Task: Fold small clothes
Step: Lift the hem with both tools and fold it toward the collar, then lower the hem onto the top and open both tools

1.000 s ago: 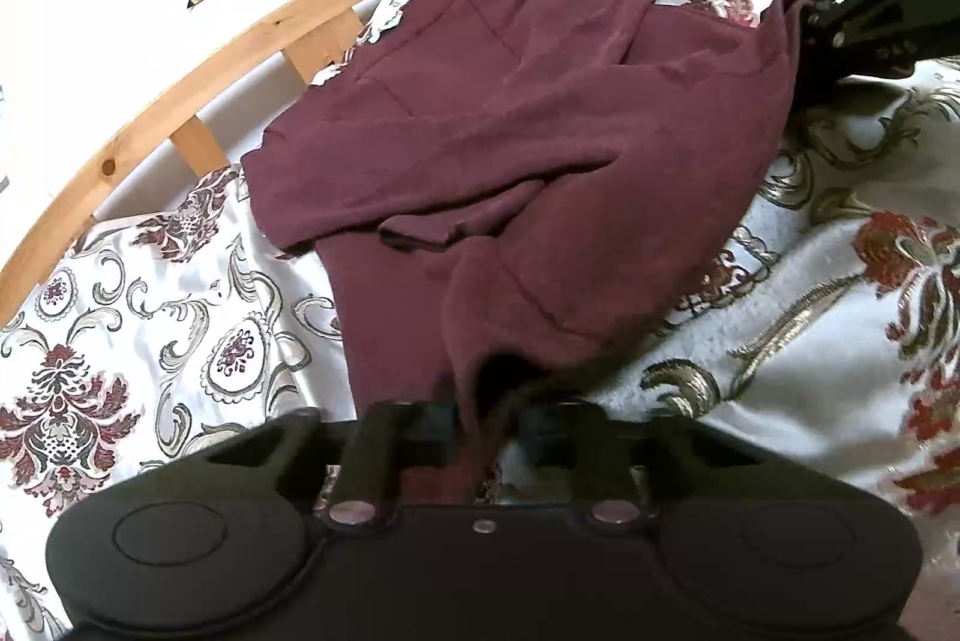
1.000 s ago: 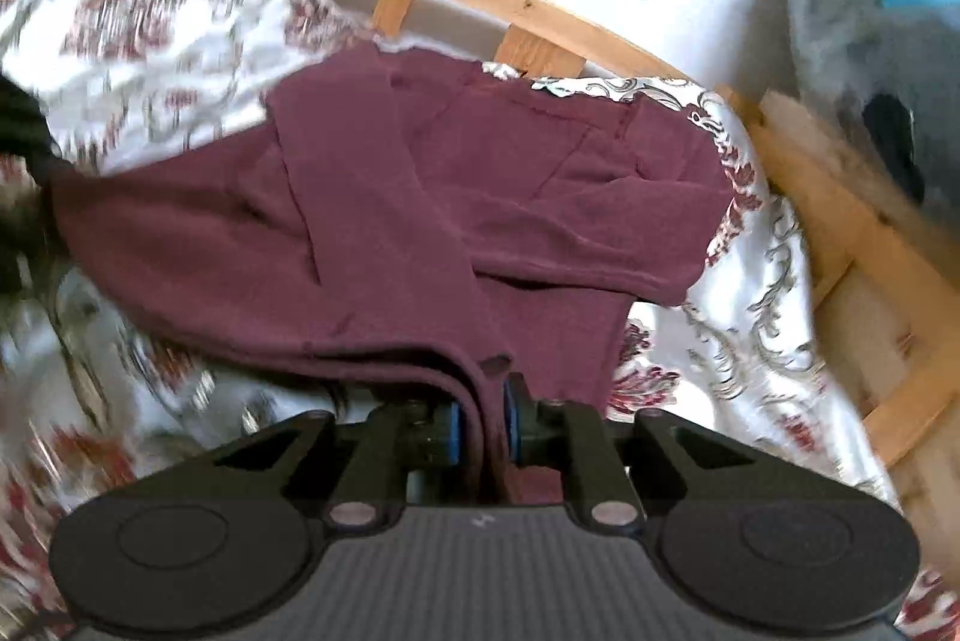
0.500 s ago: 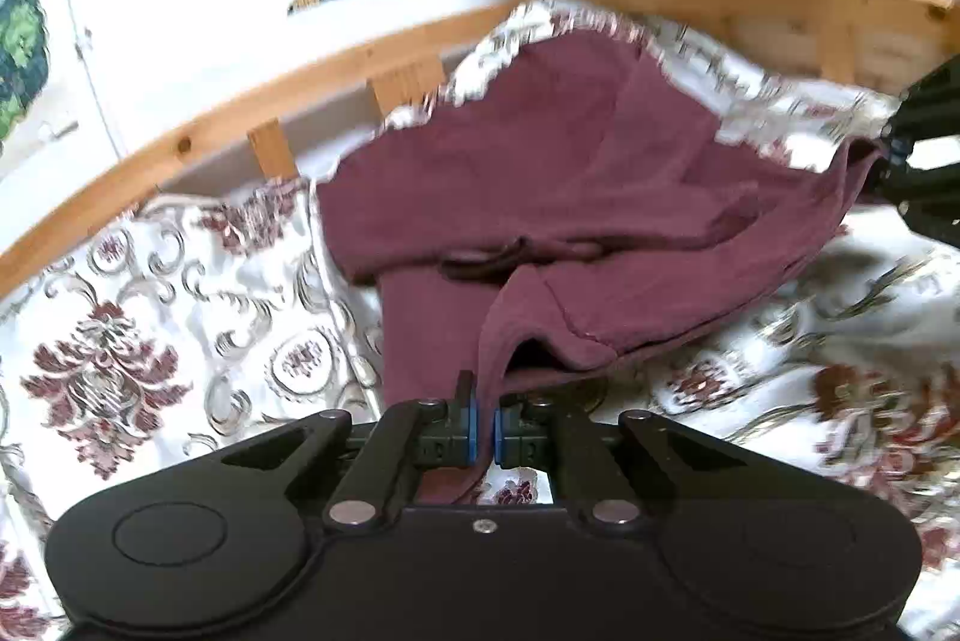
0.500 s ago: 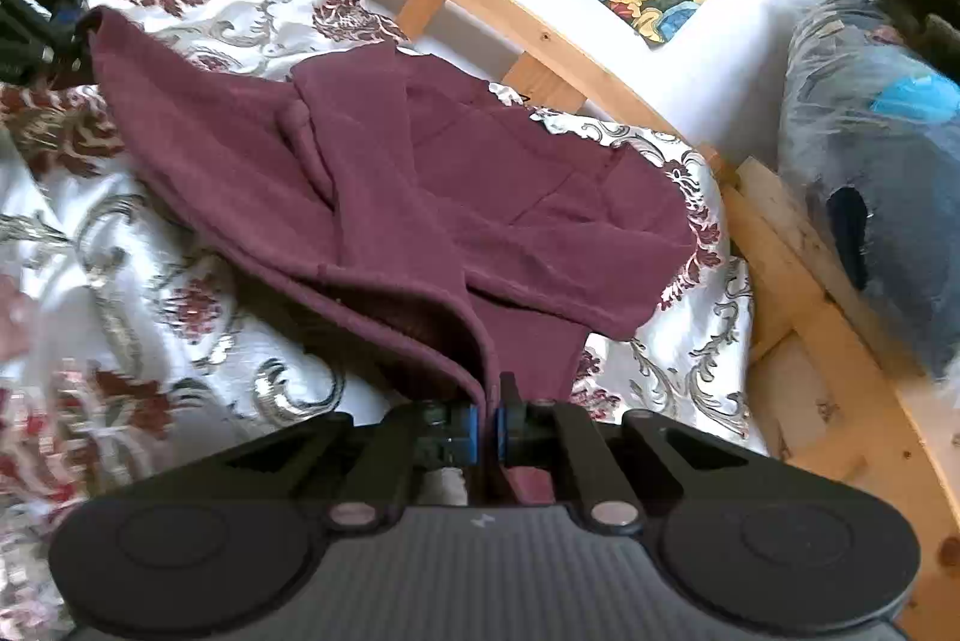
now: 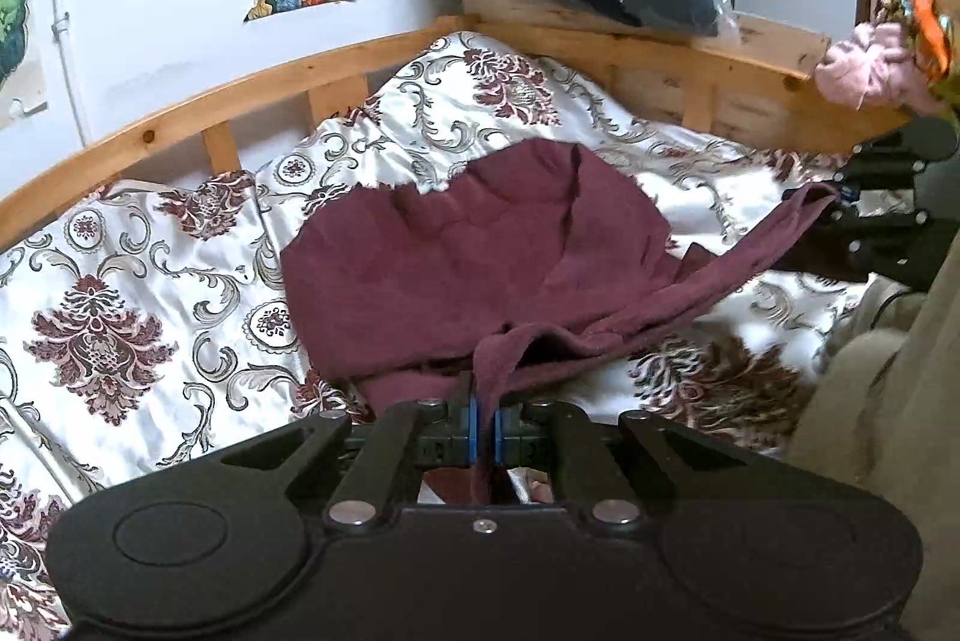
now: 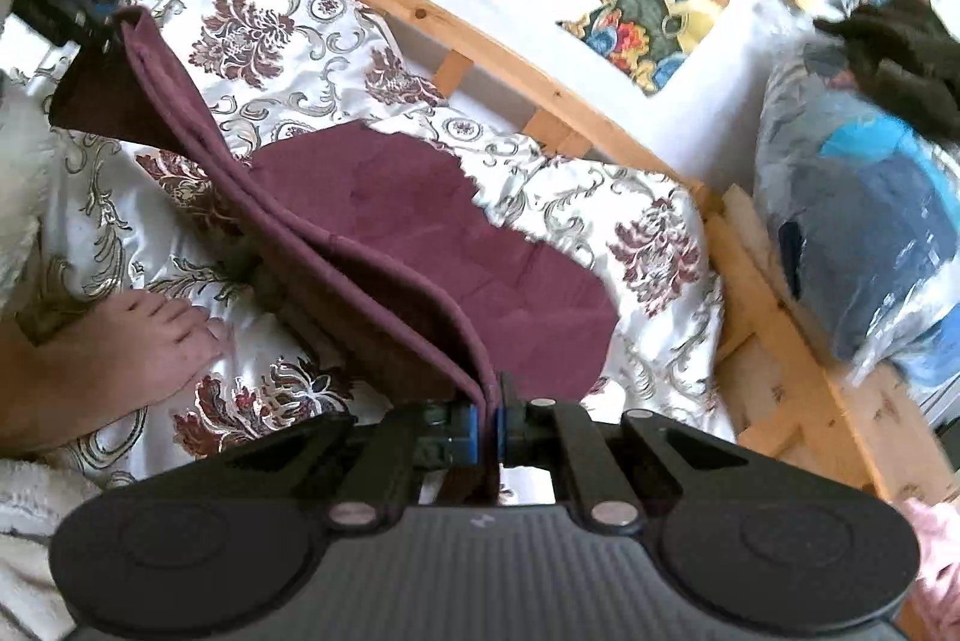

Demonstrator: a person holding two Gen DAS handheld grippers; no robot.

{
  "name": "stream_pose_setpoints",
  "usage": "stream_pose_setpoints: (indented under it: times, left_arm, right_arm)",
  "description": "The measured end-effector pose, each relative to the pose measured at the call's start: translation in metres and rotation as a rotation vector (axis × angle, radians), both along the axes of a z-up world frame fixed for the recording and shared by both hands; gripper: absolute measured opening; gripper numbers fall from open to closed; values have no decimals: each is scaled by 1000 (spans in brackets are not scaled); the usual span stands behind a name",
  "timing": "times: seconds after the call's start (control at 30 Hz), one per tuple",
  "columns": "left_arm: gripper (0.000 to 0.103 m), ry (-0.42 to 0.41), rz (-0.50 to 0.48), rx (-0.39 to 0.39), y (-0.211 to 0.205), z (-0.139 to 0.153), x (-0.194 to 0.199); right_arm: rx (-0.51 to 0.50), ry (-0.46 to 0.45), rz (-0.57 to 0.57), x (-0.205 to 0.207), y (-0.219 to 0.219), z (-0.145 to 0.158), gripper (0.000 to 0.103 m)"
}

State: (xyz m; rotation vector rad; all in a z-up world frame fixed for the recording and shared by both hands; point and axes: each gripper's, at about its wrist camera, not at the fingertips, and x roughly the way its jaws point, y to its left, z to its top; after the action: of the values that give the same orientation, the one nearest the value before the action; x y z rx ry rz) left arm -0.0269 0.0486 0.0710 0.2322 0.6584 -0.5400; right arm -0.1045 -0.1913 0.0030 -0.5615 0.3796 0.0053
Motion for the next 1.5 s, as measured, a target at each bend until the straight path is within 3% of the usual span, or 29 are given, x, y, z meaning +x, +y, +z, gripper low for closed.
stream_pose_setpoints:
  times: [0.17,0.33,0.53,0.63,0.73,0.83,0.93,1.0,1.03,1.07,1.1,1.17,1.37,1.5]
  left_arm:
    - [5,-23,3,35,-8,21,30]
    - [6,-118,93,123,-35,18,99]
    - [6,-27,234,75,-44,-14,221]
    - [7,5,290,87,-47,-33,272]
    - [9,54,327,142,-52,-61,309]
    - [10,79,310,168,-56,-85,330]
    - [11,121,338,115,-56,-104,350]
    - [18,151,372,45,-49,-110,354]
    - [26,157,395,-3,-43,-111,354]
    - [41,159,414,-35,-39,-111,354]
    - [49,154,431,-66,-33,-110,351]
    - [78,120,477,-102,-24,-103,344]
    - [99,22,478,-143,-8,-80,314]
    - [101,1,410,-71,-13,-85,295]
  right_arm:
    - [-33,-76,-20,22,-4,13,7]
    - [-53,-184,-37,97,-15,12,7]
    - [29,-219,-90,202,-38,-1,7]
    - [60,-227,-91,241,-52,-9,10]
    - [105,-226,-88,274,-65,-21,21]
    - [161,-158,-90,304,-77,-32,23]
    - [213,-114,-102,322,-89,-37,32]
    - [259,-89,-104,326,-96,-39,48]
    - [290,-88,-106,324,-100,-39,67]
    - [326,-95,-114,322,-105,-39,87]
    - [362,-104,-119,320,-108,-38,92]
    - [426,-132,-110,314,-115,-33,98]
    - [469,-172,-45,295,-119,-17,103]
    - [424,-105,2,293,-108,-23,103]
